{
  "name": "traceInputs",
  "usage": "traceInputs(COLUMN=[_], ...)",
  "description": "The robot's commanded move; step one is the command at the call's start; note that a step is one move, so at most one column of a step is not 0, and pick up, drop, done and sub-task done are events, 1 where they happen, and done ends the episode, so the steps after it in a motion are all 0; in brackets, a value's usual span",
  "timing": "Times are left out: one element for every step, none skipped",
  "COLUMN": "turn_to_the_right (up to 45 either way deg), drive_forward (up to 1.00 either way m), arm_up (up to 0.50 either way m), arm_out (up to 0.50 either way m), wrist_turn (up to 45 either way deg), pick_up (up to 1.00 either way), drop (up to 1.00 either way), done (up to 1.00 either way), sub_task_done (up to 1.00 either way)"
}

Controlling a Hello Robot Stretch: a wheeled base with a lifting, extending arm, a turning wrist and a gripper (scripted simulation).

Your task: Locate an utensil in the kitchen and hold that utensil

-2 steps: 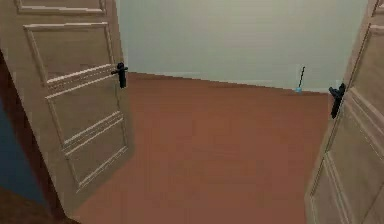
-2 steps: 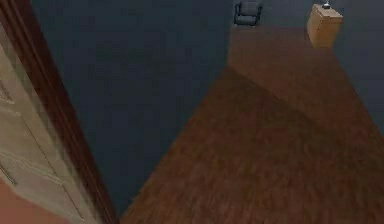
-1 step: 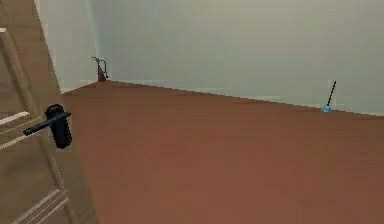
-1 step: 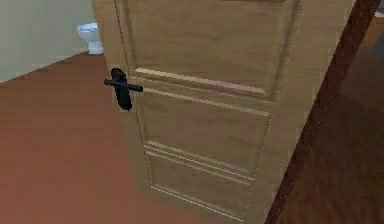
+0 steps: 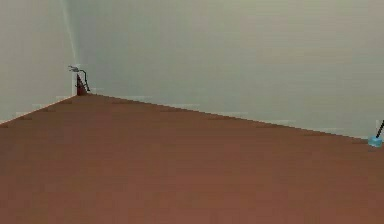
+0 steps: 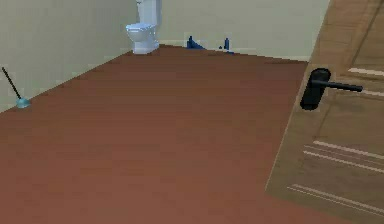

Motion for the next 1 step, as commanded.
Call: traceInputs(turn_to_the_right=[-15.0], drive_forward=[0.0], arm_up=[0.0], arm_out=[0.0], wrist_turn=[0.0], pick_up=[0.0], drop=[0.0], done=[0.0], sub_task_done=[0.0])
